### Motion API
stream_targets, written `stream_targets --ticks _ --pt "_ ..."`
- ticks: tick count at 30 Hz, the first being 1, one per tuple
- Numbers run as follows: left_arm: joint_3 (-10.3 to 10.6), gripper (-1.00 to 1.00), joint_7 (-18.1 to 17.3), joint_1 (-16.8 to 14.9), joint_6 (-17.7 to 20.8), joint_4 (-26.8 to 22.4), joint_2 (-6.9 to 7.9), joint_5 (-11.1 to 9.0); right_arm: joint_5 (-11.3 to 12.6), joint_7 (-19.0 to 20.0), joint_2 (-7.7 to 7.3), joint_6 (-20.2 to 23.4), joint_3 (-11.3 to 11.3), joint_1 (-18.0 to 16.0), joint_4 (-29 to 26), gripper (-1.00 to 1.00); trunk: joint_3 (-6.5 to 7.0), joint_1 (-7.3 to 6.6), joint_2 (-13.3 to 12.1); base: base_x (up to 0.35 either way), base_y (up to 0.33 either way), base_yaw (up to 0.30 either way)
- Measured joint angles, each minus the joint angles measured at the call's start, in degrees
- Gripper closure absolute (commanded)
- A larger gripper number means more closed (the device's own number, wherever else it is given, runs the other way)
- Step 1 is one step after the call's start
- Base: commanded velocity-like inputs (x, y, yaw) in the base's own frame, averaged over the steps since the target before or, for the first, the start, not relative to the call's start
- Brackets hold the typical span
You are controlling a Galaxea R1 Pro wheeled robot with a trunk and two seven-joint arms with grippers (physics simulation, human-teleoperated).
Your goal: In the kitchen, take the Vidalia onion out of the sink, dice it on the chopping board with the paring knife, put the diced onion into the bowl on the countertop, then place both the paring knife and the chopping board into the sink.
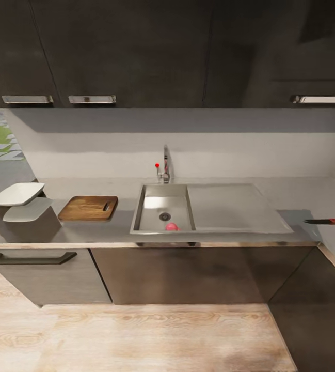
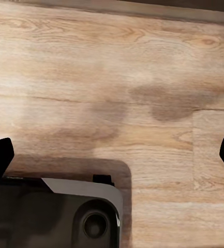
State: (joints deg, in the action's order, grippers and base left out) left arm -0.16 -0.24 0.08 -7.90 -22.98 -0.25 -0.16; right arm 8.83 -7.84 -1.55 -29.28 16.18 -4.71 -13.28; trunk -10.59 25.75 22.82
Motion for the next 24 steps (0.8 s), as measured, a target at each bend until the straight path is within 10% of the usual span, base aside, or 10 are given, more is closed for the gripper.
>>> stream_targets --ticks 11,19,24 --pt "-0.06 -1.0 0.6 -0.14 3.68 -10.1 -1.16 0.46 -0.02 -0.02 0.0 0.0 0.01 0.0 0.01 -1.0 0.07 0.0 0.0 0.0 0.0 -0.012" --pt "0.14 -1.0 0.55 -0.1 34.79 -38.22 -2.01 0.42 -0.02 -0.01 -0.08 0.0 0.02 0.0 0.01 -1.0 0.07 0.0 0.0 0.0 0.0 0.0" --pt "1.88 -1.0 0.55 -0.11 44.32 -49.78 -2.67 0.42 -0.02 0.01 -0.09 0.0 0.02 0.0 0.01 -1.0 0.07 0.0 0.0 0.0 0.0 0.0"
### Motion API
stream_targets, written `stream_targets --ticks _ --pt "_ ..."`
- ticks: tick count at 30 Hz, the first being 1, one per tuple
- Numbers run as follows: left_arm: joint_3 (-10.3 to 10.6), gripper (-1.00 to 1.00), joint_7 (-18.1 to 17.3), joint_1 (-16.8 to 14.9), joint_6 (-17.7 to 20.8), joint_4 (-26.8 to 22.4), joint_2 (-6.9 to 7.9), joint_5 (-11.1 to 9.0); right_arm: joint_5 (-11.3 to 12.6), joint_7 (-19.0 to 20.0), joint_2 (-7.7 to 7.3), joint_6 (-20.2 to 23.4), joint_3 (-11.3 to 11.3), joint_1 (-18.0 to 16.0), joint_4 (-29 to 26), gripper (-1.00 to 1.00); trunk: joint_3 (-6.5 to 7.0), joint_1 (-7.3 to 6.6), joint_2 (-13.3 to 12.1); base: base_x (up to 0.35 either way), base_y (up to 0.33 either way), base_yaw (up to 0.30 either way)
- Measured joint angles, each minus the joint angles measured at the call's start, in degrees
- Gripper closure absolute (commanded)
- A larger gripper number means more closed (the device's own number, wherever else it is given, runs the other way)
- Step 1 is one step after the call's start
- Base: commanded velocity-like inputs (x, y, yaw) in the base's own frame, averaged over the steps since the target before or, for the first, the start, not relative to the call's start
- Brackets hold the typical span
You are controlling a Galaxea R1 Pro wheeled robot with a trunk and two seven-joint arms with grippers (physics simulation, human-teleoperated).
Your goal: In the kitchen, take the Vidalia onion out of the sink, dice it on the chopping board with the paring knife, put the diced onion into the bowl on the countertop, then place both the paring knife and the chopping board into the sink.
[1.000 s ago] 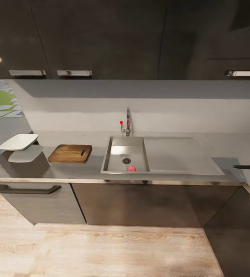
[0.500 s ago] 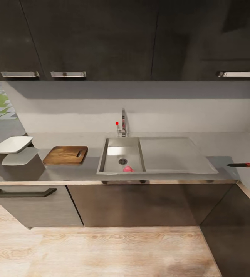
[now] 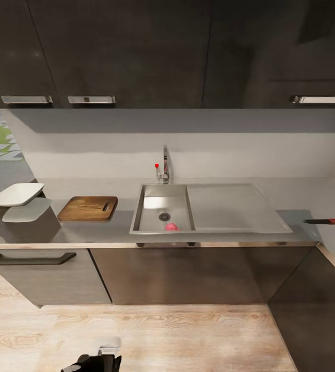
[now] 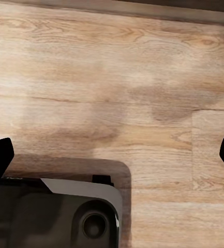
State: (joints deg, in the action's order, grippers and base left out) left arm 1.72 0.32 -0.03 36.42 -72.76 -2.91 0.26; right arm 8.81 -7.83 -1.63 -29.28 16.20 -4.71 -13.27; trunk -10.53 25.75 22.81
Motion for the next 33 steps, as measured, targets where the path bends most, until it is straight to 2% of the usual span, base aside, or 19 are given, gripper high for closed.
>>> stream_targets --ticks 1,2,5,10,12,13,16,17,19,23,24,29,33 --pt "0.36 -1.0 0.0 -0.02 0.98 -1.1 -0.05 0.02 0.0 0.01 0.0 0.0 0.0 0.0 0.0 -1.0 0.0 0.0 0.0 0.0 0.0 0.0" --pt "2.07 -1.0 0.0 -0.66 5.86 -5.93 -0.26 0.01 0.0 0.04 0.0 0.0 0.0 0.01 0.0 -1.0 0.02 0.01 -0.01 0.0 0.0 0.0" --pt "4.25 -1.0 0.0 -3.3 11.05 -11.55 -0.37 0.04 0.0 0.02 0.0 0.0 0.0 0.01 0.0 -1.0 0.02 0.0 -0.01 0.0 0.0 0.0" --pt "5.98 -1.0 0.02 -7.77 17.34 -14.54 -1.17 0.11 0.0 0.0 0.0 0.0 0.0 0.01 0.0 -1.0 0.01 0.0 -0.01 0.0 0.0 0.0" --pt "6.32 -1.0 0.05 -10.48 19.27 -15.25 -1.72 0.11 0.0 0.03 0.0 0.0 0.0 0.01 0.0 -1.0 0.02 0.01 -0.01 0.0 0.0 0.0" --pt "6.56 -1.0 0.07 -13.57 20.24 -15.66 -2.28 0.07 0.0 0.05 0.0 0.0 0.0 0.01 0.0 -1.0 0.03 0.01 -0.01 0.0 0.0 0.0" --pt "7.17 -1.0 0.04 -17.13 20.67 -15.8 -3.04 0.03 0.0 0.05 0.0 0.0 0.0 0.01 0.0 -1.0 0.02 0.0 -0.01 0.0 0.0 0.0" --pt "9.4 -1.0 0.06 -19.63 20.85 -15.89 -3.35 -0.12 0.0 0.04 0.0 0.0 0.0 0.01 0.0 -1.0 0.02 0.01 -0.01 0.0 0.0 0.0" --pt "11.32 -1.0 0.07 -21.58 20.92 -15.93 -3.43 0.07 0.0 0.02 0.0 0.0 0.0 0.01 0.0 -1.0 0.01 0.0 -0.01 0.0 0.0 0.0" --pt "12.39 -1.0 0.05 -23.82 21.06 -15.95 -3.66 -0.01 0.0 0.01 0.0 0.0 0.0 0.01 0.0 -1.0 0.01 0.0 -0.01 0.0 0.0 0.0" --pt "12.61 -1.0 0.02 -25.26 21.31 -15.96 -3.77 -0.17 0.0 0.01 0.0 0.0 0.0 0.01 0.0 -1.0 0.02 0.0 -0.01 0.0 0.0 0.0" --pt "13.37 -1.0 -0.01 -26.72 21.48 -15.96 -3.74 -0.36 0.0 0.0 0.0 0.0 0.0 0.01 0.0 -1.0 0.01 0.0 -0.01 -0.005 0.0 0.0" --pt "13.98 -1.0 0.0 -26.87 21.43 -15.96 -3.68 -0.35 -0.03 0.0 0.0 0.0 0.0 0.01 0.0 -1.0 0.01 0.03 -0.01 -0.214 0.0 0.0"
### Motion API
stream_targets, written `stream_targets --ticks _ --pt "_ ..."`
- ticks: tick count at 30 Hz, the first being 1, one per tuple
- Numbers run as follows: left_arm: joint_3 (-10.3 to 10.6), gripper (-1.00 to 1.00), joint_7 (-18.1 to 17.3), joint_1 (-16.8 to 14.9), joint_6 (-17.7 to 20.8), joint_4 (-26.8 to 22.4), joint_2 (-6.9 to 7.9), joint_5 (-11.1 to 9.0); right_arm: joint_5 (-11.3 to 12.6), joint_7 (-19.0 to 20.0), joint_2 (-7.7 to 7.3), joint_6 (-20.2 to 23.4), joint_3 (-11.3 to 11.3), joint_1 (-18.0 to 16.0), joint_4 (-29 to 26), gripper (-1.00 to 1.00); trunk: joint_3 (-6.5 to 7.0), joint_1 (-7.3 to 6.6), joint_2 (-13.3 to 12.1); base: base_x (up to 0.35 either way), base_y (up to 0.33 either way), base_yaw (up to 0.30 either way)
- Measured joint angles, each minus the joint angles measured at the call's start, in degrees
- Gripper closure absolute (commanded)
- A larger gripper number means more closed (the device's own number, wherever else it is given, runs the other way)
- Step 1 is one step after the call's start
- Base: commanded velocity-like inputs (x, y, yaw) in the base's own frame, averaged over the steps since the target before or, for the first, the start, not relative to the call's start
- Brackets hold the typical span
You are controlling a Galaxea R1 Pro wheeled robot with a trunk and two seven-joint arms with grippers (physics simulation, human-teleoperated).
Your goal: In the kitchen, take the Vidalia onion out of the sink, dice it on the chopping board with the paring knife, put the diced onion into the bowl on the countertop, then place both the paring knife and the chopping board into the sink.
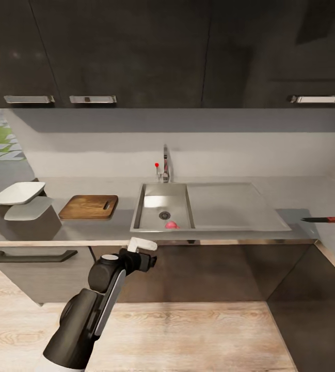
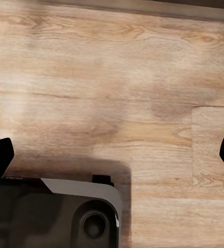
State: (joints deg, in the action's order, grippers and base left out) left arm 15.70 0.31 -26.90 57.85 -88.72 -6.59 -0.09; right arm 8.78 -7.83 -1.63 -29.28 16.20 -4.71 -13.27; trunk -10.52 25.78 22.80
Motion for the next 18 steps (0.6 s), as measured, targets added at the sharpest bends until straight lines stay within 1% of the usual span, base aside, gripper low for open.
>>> stream_targets --ticks 4,8,11,13,16,18 --pt "0.16 -1.0 -0.04 -0.02 -0.02 0.04 0.01 -0.03 0.01 0.02 0.0 0.0 0.01 0.0 0.0 -1.0 0.0 0.0 -0.01 -0.3 0.0 0.0" --pt "0.19 -1.0 -0.07 -0.02 -0.07 0.08 -0.02 -0.08 0.0 -0.03 0.0 0.0 0.0 0.0 0.0 -1.0 0.0 -0.02 0.0 -0.141 0.0 0.0" --pt "0.15 -1.0 -0.09 -0.04 -0.1 0.03 -0.11 -0.07 0.01 -0.02 0.0 0.0 0.0 0.0 0.0 -1.0 0.0 -0.03 0.0 0.018 -0.042 0.0" --pt "0.14 -1.0 -0.12 -0.17 -0.15 0.02 -0.38 -0.1 0.01 -0.01 0.0 0.0 0.0 0.0 0.0 -1.0 0.0 -0.04 0.0 0.126 -0.111 0.0" --pt "0.12 -1.0 -0.11 -1.9 -0.15 0.0 -1.38 -0.1 -0.02 -0.03 0.0 -0.01 0.0 0.0 0.0 -1.0 0.0 -0.04 0.0 0.136 -0.119 0.0" --pt "0.12 -1.0 -0.09 -3.15 -0.14 0.0 -1.72 -0.08 -0.04 -0.04 0.0 0.0 0.0 0.0 0.0 -1.0 0.0 -0.03 0.0 0.065 -0.057 0.0"
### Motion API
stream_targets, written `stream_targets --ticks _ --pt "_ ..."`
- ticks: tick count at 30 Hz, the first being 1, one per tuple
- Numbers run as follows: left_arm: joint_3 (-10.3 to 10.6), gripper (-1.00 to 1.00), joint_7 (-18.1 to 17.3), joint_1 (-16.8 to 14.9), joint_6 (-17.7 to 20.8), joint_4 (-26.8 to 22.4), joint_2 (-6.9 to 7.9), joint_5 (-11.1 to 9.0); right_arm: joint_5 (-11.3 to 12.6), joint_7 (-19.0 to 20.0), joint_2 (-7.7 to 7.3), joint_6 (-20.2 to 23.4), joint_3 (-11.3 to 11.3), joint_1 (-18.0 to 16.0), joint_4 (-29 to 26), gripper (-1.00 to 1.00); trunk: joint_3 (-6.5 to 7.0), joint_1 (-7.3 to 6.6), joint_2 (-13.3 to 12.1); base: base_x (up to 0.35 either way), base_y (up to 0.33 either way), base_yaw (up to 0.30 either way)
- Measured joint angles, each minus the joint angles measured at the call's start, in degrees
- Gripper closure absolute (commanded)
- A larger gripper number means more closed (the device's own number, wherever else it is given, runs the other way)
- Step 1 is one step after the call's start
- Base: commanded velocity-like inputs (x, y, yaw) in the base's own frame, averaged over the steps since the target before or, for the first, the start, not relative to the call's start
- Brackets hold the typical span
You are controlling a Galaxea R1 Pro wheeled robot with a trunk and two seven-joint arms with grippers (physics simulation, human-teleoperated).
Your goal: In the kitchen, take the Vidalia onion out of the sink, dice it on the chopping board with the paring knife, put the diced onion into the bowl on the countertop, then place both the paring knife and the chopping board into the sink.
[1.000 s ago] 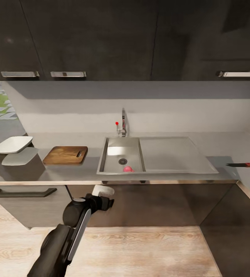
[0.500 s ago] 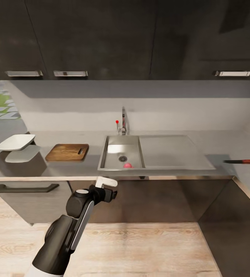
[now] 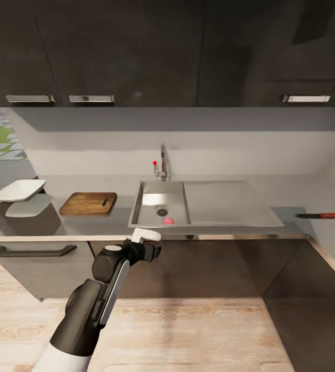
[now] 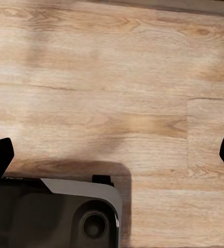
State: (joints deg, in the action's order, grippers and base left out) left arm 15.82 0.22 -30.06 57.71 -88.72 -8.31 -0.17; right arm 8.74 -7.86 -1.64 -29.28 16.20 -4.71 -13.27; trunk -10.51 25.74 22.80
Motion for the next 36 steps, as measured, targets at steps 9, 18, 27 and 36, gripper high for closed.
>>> stream_targets --ticks 9,18,27,36 --pt "0.0 -1.0 0.02 -4.93 0.02 0.08 -0.43 -0.34 -0.03 0.02 0.0 0.0 0.0 0.0 0.0 -1.0 0.0 0.01 0.0 0.016 -0.014 0.0" --pt "0.01 -1.0 0.1 -16.14 0.03 4.3 -0.54 -5.62 -0.03 0.04 0.0 0.0 0.0 0.0 0.0 -1.0 0.0 0.01 0.0 0.001 -0.001 0.0" --pt "-0.09 -1.0 0.21 -33.05 -0.09 26.59 -0.77 -11.21 -0.03 0.0 -0.06 0.0 -0.01 0.0 0.0 -1.0 0.0 0.01 0.0 0.0 0.0 0.0" --pt "-0.23 -1.0 0.19 -46.96 -1.33 54.22 -1.01 -18.61 -0.03 0.01 -0.03 0.01 0.0 0.0 0.0 -1.0 0.0 0.01 0.0 0.0 0.0 0.0"
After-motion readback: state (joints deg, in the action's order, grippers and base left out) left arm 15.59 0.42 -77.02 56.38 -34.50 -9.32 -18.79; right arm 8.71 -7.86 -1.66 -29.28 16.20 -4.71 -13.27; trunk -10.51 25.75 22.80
